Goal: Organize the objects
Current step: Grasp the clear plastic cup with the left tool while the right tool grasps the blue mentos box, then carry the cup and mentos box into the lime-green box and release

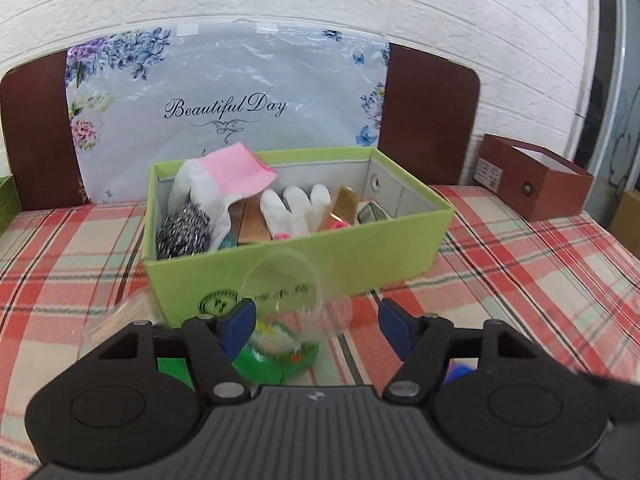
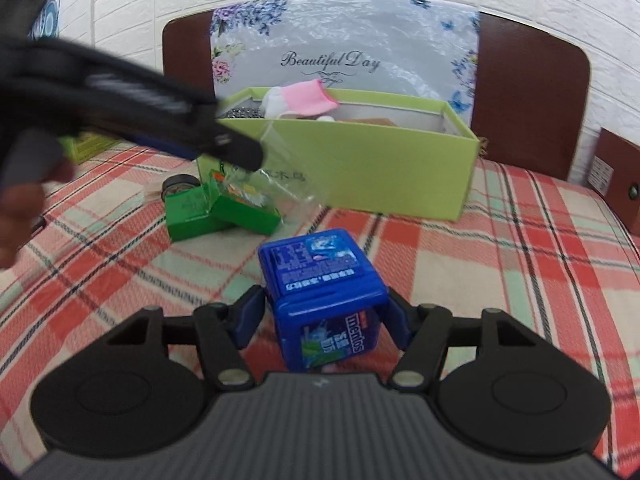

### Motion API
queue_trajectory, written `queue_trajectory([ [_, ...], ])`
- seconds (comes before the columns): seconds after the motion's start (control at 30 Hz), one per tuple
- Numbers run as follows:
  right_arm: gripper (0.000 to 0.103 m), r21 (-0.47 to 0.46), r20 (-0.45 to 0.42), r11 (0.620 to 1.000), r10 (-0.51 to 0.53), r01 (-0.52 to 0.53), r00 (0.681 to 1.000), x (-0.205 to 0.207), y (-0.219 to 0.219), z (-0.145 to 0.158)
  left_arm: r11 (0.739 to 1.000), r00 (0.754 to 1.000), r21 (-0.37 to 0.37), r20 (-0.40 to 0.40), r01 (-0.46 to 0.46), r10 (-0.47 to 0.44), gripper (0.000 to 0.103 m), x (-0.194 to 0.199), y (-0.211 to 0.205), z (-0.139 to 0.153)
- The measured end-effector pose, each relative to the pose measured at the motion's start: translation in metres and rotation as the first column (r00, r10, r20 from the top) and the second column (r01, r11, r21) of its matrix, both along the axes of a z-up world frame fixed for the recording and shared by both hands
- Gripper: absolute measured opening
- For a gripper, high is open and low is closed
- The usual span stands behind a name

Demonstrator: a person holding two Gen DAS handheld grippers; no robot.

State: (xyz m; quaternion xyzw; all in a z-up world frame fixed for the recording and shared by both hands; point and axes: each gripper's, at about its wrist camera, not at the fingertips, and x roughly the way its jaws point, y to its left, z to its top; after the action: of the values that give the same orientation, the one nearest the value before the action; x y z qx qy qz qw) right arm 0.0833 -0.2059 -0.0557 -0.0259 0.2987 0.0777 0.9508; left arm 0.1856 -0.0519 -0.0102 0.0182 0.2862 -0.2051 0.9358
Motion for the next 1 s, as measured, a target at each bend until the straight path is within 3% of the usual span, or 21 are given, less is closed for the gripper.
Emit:
queue_trajectory([
  [0.1, 0.063, 0.028, -0.006, 0.999, -0.017, 0.017, 1.000, -0.018, -0.010, 0.001, 1.000, 0.999, 0.004, -0.038, 0.013, -0.013, 0.066, 0.018, -0.011, -0.003],
  [0.13, 0.063, 0.036, -0.007, 0.999, -0.025, 0.025, 1.000, -0.023, -0.013, 0.001, 1.000, 0.998, 0.020, -0.054, 0.016, -0.015, 0.049, 0.023, -0.015, -0.005],
  [0.17, 0.063, 0.041, -0.008, 0.999, -0.030, 0.031, 1.000, -0.026, -0.015, 0.001, 0.999, 0.997, 0.036, -0.076, 0.031, -0.028, 0.021, 0.027, -0.017, -0.008],
  [0.2, 0.063, 0.045, -0.009, 0.998, -0.035, 0.035, 0.999, -0.031, -0.017, 0.000, 0.998, 0.993, 0.039, -0.111, 0.050, -0.045, 0.010, 0.030, -0.018, -0.011],
  [0.23, 0.063, 0.047, -0.011, 0.998, -0.040, 0.041, 0.999, -0.033, -0.018, 0.001, 0.998, 0.988, 0.015, -0.144, 0.062, -0.059, 0.007, 0.030, -0.017, -0.013],
  [0.3, 0.062, 0.049, -0.013, 0.997, -0.053, 0.053, 0.999, -0.037, -0.019, 0.002, 0.997, 0.984, -0.019, -0.160, 0.076, -0.078, 0.004, 0.019, -0.013, -0.014],
  [0.5, 0.062, 0.050, -0.038, 0.998, -0.040, 0.042, 0.998, -0.051, -0.017, 0.006, 0.991, 0.985, -0.011, -0.107, 0.134, -0.134, 0.004, -0.054, 0.005, -0.003],
  [0.63, 0.062, 0.018, -0.032, 1.000, -0.011, 0.012, 0.999, -0.061, -0.012, 0.005, 0.995, 0.991, -0.011, -0.087, 0.101, -0.101, 0.004, -0.089, 0.020, -0.009],
  [0.87, 0.063, 0.001, -0.023, 1.000, -0.014, 0.014, 1.000, -0.063, -0.006, 0.004, 0.998, 0.978, -0.043, -0.201, 0.049, -0.056, 0.005, -0.090, 0.032, -0.038],
  [1.0, 0.064, 0.001, -0.024, 1.000, -0.015, 0.015, 1.000, -0.065, -0.007, 0.004, 0.998, 0.979, -0.050, -0.199, 0.030, -0.040, 0.005, -0.093, 0.035, -0.040],
])
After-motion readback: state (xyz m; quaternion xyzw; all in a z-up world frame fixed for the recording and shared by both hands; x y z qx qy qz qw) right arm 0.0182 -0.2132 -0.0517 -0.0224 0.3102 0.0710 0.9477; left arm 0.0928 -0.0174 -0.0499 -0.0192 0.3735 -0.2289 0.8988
